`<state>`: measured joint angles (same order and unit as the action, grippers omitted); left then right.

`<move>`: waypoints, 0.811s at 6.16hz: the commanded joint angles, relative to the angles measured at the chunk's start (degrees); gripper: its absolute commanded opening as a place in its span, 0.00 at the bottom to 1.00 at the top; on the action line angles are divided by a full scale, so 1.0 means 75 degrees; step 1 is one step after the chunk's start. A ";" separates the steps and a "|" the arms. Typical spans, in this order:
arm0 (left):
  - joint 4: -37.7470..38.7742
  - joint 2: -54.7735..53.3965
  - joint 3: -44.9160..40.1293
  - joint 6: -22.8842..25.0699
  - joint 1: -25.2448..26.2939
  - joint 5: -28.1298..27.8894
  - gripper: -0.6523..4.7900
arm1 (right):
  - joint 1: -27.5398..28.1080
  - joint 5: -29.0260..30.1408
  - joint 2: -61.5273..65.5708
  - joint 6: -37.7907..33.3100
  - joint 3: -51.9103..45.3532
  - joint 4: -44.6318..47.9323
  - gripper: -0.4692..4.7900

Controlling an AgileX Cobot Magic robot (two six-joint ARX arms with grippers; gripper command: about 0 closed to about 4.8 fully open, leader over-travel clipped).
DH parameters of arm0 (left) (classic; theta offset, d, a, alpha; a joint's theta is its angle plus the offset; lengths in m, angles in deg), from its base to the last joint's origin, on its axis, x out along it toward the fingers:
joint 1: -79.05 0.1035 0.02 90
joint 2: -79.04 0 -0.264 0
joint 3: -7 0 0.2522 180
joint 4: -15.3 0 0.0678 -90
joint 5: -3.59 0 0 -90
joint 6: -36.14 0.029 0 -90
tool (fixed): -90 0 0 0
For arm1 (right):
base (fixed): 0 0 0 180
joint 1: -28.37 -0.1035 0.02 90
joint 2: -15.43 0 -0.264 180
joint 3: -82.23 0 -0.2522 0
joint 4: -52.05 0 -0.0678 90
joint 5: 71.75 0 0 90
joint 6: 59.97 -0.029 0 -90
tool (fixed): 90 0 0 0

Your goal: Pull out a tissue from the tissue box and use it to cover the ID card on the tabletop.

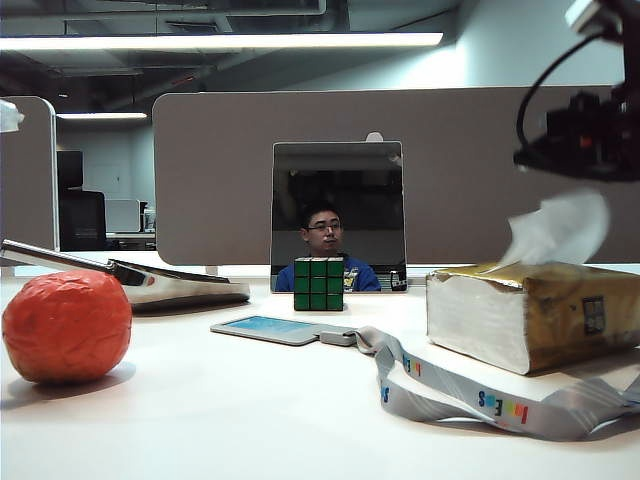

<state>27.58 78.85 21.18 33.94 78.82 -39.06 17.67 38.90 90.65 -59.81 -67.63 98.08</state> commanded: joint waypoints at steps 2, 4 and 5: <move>-0.0105 -0.0006 0.0026 0.0003 -0.0009 -0.0023 0.11 | 0.0009 -0.1180 -0.0026 -0.0659 0.0023 -0.0364 0.70; -0.0105 -0.0006 0.0026 0.0003 -0.0009 -0.0026 0.11 | 0.0009 -0.1163 -0.0029 -0.0659 0.0015 -0.1539 0.71; -0.0102 -0.0006 0.0026 0.0000 -0.0009 -0.0128 0.11 | 0.0009 -0.1166 -0.0029 -0.0737 0.0015 -0.1839 0.71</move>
<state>27.58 78.85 21.18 33.94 78.82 -39.32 17.76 30.22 90.61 -64.70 -67.65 85.27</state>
